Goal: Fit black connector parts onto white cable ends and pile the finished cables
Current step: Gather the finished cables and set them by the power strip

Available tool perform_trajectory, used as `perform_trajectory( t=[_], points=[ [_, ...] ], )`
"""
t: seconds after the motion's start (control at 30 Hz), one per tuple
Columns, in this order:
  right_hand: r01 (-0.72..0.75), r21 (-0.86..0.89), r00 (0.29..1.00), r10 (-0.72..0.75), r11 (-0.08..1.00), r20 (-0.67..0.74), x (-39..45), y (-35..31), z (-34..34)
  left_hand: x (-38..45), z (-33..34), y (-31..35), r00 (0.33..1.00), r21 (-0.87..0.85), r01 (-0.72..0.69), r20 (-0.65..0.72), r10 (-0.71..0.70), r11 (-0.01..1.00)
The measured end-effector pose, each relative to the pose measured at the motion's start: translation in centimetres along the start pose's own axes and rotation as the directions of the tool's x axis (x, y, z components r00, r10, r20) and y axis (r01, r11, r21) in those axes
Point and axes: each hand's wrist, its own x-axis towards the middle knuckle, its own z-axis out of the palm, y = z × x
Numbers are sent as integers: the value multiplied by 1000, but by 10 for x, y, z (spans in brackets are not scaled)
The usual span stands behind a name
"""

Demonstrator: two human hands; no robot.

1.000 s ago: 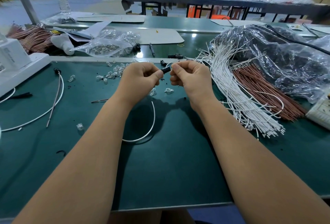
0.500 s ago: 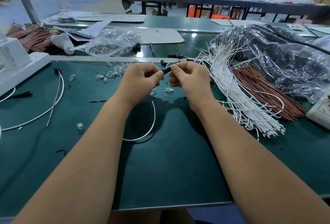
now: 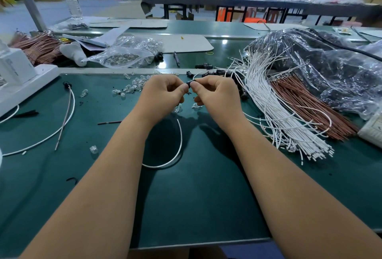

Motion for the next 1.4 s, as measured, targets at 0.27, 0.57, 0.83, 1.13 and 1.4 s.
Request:
perform_trajectory(
  t=[0.27, 0.57, 0.83, 1.13, 1.4],
  points=[
    [1, 19, 999, -1, 1000, -40, 5, 5, -3, -1, -2, 0, 983, -53, 20, 181, -10, 998],
    [42, -140, 999, -38, 989, 32, 6, 5, -6, 5, 0, -9, 999, 149, 46, -34, -42, 988],
    [193, -564, 940, 15, 803, 342, 5, 9, -8, 5, -1, -19, 989, 170, 128, -94, -113, 977],
    [-193, 211, 981, 191, 958, 29, 10, 7, -10, 2, -1, -13, 997, -19, 72, 38, -71, 997],
    [-171, 284, 985, 155, 944, 79, 8, 5, -10, -1, 0, -11, 995, -63, 65, 82, -59, 996]
  ],
)
